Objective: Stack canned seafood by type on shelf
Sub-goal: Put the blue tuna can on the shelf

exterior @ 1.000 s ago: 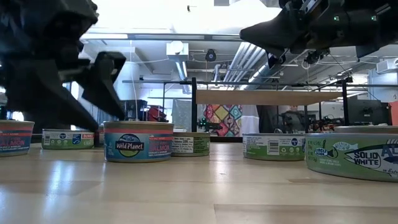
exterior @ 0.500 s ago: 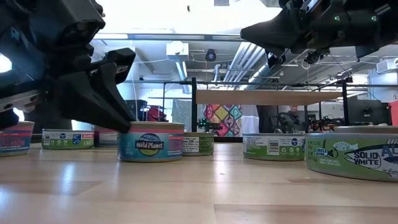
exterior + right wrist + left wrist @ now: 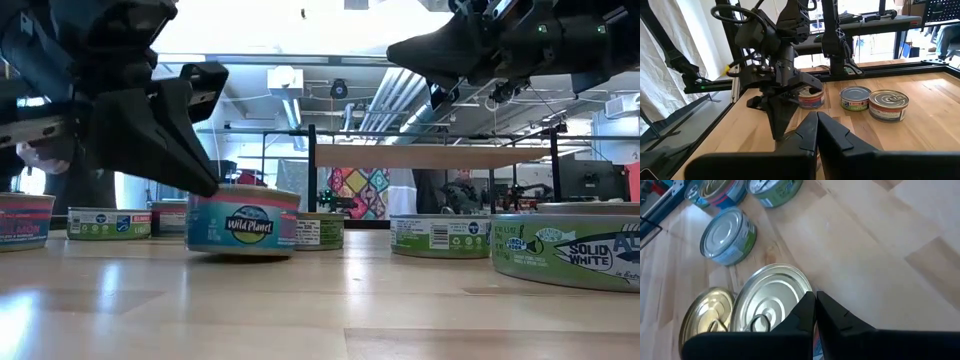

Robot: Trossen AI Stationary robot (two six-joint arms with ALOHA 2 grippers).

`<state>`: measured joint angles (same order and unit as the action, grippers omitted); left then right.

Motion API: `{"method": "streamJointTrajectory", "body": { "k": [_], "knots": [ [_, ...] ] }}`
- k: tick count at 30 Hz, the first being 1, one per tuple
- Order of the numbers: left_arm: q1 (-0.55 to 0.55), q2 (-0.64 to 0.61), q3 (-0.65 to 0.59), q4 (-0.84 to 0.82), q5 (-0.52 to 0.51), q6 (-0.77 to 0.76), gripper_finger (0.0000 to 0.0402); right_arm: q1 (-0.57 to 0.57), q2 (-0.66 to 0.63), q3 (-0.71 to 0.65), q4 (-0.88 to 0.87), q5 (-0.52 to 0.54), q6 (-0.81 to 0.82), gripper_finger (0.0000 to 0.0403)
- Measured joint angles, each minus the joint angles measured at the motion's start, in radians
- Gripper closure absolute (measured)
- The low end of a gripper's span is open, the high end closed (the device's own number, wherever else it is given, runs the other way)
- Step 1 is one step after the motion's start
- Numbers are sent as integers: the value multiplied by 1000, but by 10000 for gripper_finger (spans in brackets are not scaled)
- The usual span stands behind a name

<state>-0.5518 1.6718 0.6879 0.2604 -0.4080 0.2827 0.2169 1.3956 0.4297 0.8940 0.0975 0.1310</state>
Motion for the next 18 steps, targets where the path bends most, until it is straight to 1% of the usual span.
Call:
{"method": "streamJointTrajectory", "body": {
  "k": [7,11,14,18],
  "knots": [
    [-8,-1,45,-14,-6,8,401,0,0,0,0,-2,2,403],
    [-8,-1,48,-15,-10,9,401,2,0,0,-14,-62,0,403],
    [-7,-1,48,-13,-13,9,401,16,0,0,-18,-83,-34,403],
    [-7,-7,48,-14,-47,9,401,44,0,0,-15,-68,-96,402]
  ]
}}
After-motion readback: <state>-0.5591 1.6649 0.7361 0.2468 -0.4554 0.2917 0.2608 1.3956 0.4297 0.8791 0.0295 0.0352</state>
